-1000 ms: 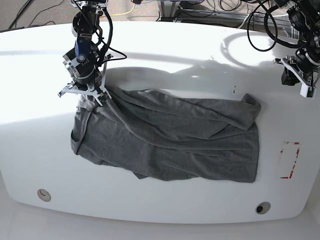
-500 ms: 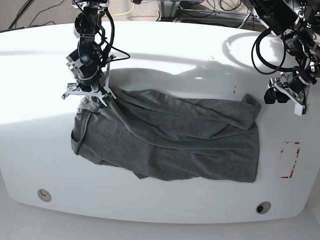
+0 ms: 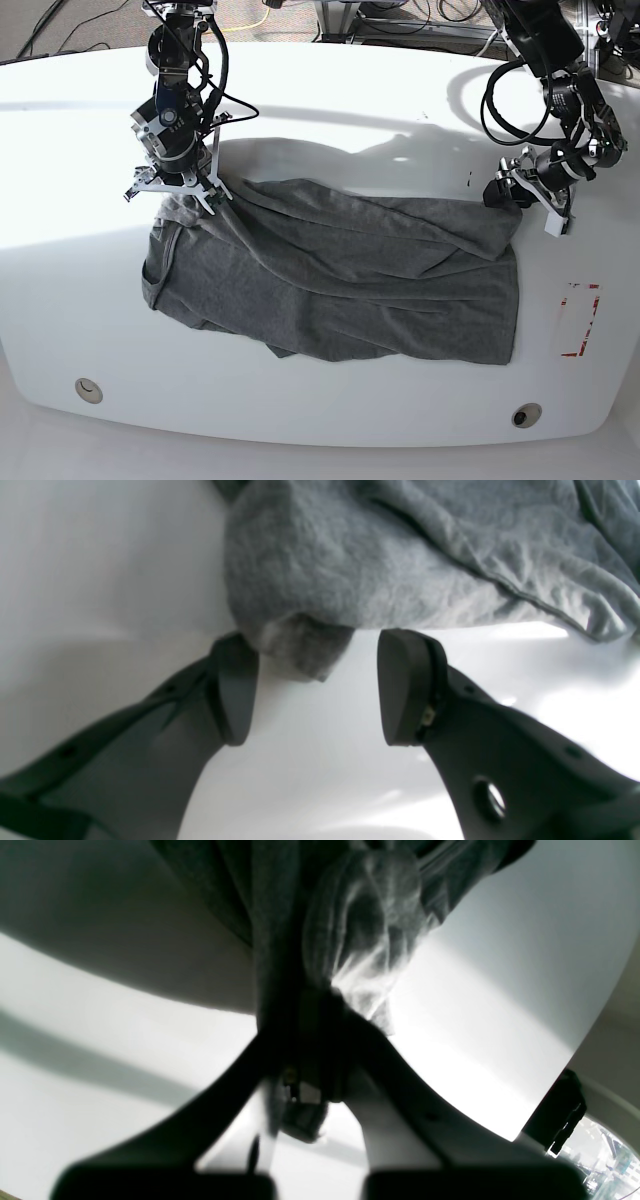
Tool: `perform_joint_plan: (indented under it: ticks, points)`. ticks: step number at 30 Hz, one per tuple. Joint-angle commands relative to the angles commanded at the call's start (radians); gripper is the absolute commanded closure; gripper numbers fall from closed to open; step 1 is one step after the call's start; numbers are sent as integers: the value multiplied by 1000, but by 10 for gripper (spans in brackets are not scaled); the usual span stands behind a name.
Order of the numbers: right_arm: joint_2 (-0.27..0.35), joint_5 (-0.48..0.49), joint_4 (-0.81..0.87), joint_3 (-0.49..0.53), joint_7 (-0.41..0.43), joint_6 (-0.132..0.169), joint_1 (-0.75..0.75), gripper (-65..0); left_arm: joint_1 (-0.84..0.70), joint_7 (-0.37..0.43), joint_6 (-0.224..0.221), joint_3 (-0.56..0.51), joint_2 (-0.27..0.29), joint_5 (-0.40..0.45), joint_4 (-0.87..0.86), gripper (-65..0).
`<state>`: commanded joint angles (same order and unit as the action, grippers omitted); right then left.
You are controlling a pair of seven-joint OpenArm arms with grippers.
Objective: Layout the t-shirt on the table in an organized manner, then fold the t-shirt properly
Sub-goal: 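Release the shirt with the left gripper and regrasp its corner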
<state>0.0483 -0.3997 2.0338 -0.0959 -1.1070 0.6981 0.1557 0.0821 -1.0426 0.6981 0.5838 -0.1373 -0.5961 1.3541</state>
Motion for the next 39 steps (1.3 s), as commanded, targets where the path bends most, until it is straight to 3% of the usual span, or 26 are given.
perform_joint_plan:
  ticks: [7, 14, 19, 24, 28, 39]
  points:
    - [-2, 3, 0, 0, 2, 0, 0, 0, 2, 74, 0, -54, 3, 3, -60, -339]
    - [-2, 3, 0, 0, 2, 0, -14, 0, 29, 132, 0, -98, -6, 5, -161, -118]
    - [0, 2, 0, 0, 2, 0, -15, 0, 43, 137, 0, -106, -20, 5, -190, -110]
    - [0, 2, 0, 0, 2, 0, -23, 0, 35, 135, 0, -104, -23, 5, -91, -107]
    - [0, 2, 0, 0, 2, 0, -28, 0, -5, 107, 0, -104, -66, 2, 40, -75]
    - [-2, 0, 0, 0, 2, 0, -29, 0, -11, -112, 0, -84, -150, 5, 147, -67]
